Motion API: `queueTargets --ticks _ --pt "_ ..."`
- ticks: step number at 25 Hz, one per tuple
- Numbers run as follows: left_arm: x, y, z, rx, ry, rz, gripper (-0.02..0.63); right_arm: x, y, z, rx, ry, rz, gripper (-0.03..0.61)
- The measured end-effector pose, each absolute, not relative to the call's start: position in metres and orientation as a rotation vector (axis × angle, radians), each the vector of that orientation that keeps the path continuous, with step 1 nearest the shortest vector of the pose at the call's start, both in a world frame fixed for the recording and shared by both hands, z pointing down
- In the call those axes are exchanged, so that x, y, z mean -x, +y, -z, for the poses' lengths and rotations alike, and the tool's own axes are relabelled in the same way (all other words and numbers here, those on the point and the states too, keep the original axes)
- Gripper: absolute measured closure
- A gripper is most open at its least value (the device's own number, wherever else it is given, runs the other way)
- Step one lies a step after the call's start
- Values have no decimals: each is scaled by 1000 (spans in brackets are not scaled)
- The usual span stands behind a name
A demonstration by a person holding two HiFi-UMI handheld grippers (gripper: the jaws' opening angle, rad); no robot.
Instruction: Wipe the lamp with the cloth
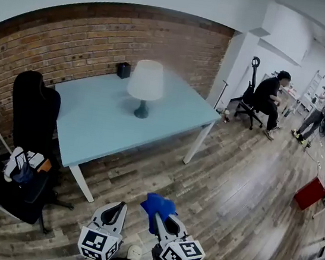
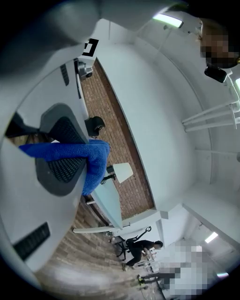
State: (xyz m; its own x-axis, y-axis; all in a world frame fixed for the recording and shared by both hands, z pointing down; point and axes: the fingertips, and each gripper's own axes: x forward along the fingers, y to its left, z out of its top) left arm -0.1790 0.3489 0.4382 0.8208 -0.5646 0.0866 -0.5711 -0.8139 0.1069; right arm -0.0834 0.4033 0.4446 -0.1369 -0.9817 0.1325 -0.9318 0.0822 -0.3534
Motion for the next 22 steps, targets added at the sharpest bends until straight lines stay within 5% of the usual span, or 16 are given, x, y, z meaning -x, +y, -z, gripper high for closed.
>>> queueTargets --ticks 22 --pt "69 232 -437 -2912 -929 -70 604 -31 288 -444 1937 2195 489 517"
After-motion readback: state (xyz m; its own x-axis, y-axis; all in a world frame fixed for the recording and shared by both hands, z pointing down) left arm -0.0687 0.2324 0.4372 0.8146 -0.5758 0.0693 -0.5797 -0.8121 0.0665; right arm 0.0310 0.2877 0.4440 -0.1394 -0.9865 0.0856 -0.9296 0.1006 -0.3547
